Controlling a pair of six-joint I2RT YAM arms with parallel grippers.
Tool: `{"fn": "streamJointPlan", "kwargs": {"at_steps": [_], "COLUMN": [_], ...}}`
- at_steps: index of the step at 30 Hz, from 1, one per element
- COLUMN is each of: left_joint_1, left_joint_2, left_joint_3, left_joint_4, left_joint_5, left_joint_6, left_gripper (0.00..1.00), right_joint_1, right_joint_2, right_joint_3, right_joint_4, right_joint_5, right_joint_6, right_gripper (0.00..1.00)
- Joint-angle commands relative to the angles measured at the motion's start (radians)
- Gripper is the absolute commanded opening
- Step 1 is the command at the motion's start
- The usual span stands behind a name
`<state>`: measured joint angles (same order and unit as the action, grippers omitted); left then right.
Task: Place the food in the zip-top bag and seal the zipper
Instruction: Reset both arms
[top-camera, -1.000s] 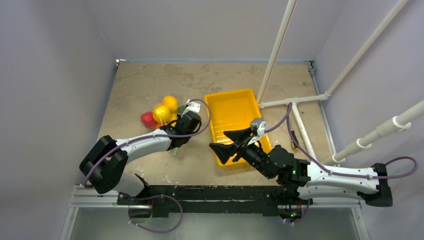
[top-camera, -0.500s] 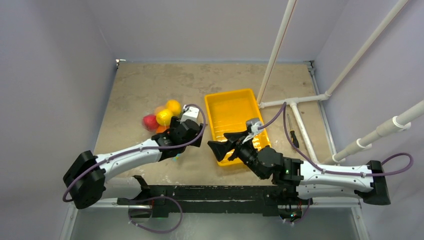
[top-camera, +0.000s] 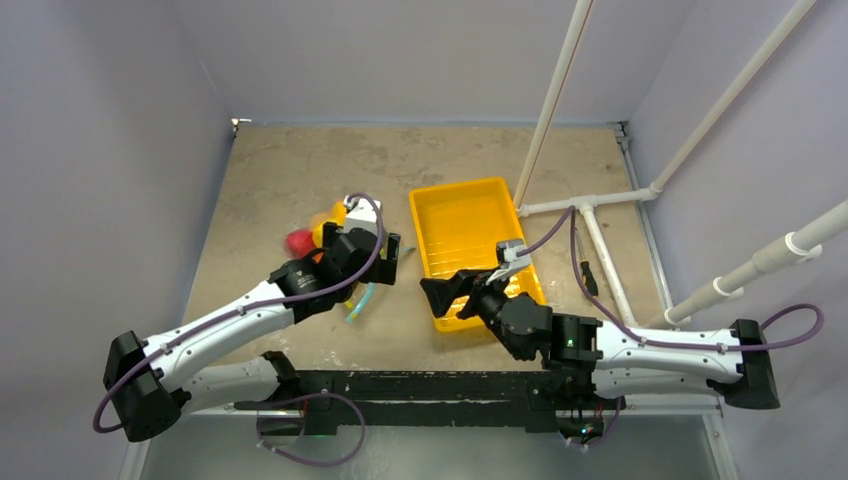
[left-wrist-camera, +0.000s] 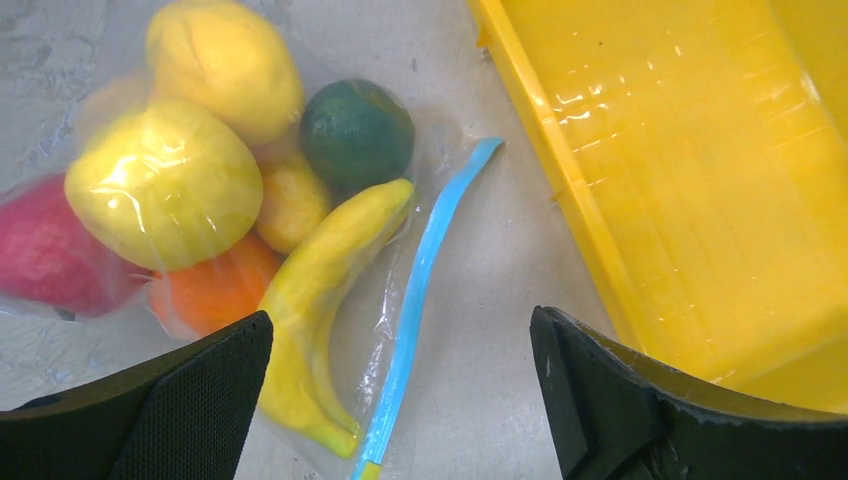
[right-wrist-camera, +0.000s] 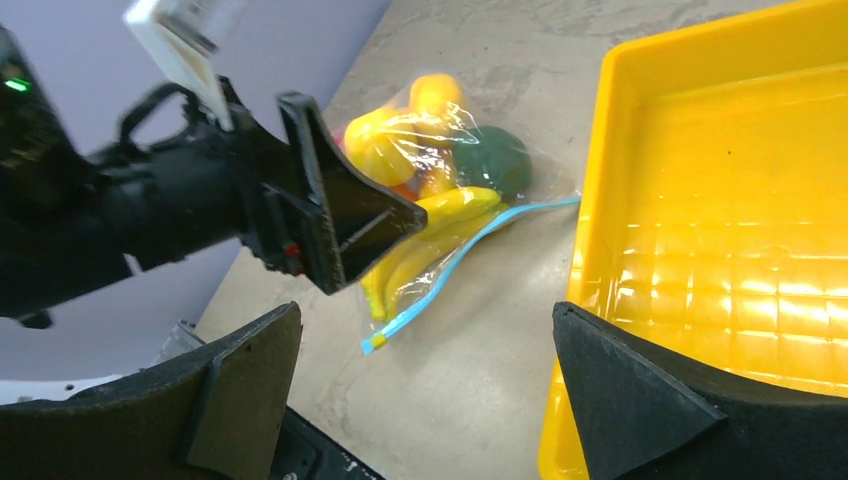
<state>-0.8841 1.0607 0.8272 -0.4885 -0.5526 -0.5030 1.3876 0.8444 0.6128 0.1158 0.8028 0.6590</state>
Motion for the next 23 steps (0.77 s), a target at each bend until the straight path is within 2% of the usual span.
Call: {"fn": "streamJointPlan", "kwargs": {"at_steps": [1, 9, 16, 23], "left_joint_1": [-0.002, -0.002, -0.002, 0.000], "left_joint_2": [-0.047, -0.187, -0.326, -0.361], "left_joint_3": [0.077, 0.108, 0.036, 0.010], "left_joint_4": [-0.061, -0.105, -0.083, -0.075], "left_joint_5": [0.026, 0.019, -0.023, 0.003], "left_joint_6": [0.014, 0.077, 0.128, 0.155], "left_gripper": [0.99, 0.99, 0.99, 0.99], "right_joint_1": [0.002, 0.002, 0.002, 0.002], "right_joint_2": [0.024, 0.072, 0.118, 0.166], "right_joint_3": [0.031, 0.055, 0.082, 0.114], "right_joint_4": [-0.051, -0.159, -0.222, -0.254], "right_joint_5": [0.047, 0.084, 0.081, 0.141], "right_joint_6": [0.069, 0.158, 0.209, 0.222], "right_gripper": [0.99, 0.99, 0.99, 0.99]}}
